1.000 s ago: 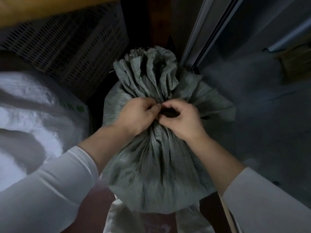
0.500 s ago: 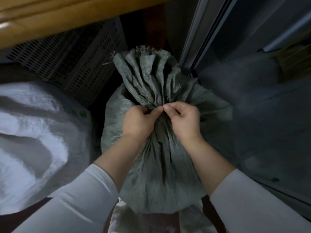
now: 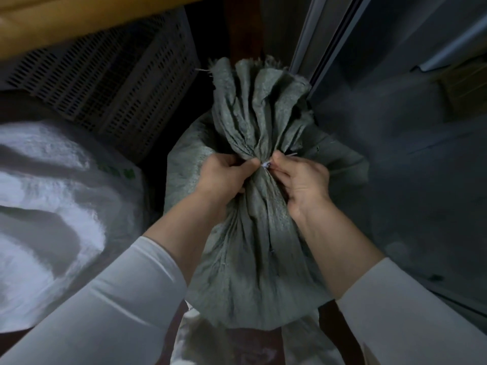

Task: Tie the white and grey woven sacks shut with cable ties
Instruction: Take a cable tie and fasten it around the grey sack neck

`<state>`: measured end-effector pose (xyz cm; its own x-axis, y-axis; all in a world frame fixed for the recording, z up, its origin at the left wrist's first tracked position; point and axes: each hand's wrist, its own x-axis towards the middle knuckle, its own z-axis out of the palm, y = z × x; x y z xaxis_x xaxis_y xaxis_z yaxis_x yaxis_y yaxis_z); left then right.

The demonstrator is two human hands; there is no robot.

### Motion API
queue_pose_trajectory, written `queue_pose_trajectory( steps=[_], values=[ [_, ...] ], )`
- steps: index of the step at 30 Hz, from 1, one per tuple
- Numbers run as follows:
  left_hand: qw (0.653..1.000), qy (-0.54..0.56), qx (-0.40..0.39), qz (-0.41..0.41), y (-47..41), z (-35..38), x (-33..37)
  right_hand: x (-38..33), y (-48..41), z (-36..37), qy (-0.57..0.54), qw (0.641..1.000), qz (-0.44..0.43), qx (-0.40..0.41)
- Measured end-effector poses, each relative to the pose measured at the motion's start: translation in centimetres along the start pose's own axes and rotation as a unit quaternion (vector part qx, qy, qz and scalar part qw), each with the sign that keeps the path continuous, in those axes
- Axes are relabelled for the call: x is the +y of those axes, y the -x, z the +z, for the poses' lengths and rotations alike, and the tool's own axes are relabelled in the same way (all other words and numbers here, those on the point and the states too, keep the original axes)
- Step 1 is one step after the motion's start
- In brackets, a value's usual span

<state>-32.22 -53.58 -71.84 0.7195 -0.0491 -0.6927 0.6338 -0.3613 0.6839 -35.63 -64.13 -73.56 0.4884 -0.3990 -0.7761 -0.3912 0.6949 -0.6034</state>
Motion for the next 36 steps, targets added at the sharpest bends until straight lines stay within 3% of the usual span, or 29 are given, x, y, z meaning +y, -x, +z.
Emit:
queue_pose_trajectory(
  steps=[6,9,13,17,20,23,28,36],
  values=[
    [0.998,0.061,-0.011,-0.003,0.6,0.1,0.6,-0.7,0.6,0.5,0.066,0.997,-0.031,-0.024],
    [0.995,0.098,0.027,-0.013,0.5,0.3,0.5,-0.4,0.5,1.0,0.068,0.996,-0.046,-0.026],
    [0.984,0.166,0.054,-0.037,0.6,0.5,0.7,-0.4,0.7,0.8,0.016,0.999,0.014,-0.034],
    [0.985,0.165,0.042,-0.040,0.9,0.5,1.0,-0.1,0.7,0.3,0.011,0.999,0.010,-0.030],
    [0.984,0.169,0.040,-0.049,0.9,0.3,1.1,-0.1,0.7,0.4,0.107,0.993,-0.057,-0.014],
    [0.985,0.158,0.045,-0.051,0.7,0.4,0.7,0.1,0.6,0.2,0.170,0.983,-0.065,-0.007],
    [0.990,0.123,0.056,-0.036,0.1,0.4,-0.5,1.3,-0.3,0.5,0.200,0.978,-0.061,0.028],
    [0.995,0.096,0.041,0.000,0.5,0.3,-1.1,2.2,-0.4,0.4,0.209,0.976,-0.065,0.002]
  ],
)
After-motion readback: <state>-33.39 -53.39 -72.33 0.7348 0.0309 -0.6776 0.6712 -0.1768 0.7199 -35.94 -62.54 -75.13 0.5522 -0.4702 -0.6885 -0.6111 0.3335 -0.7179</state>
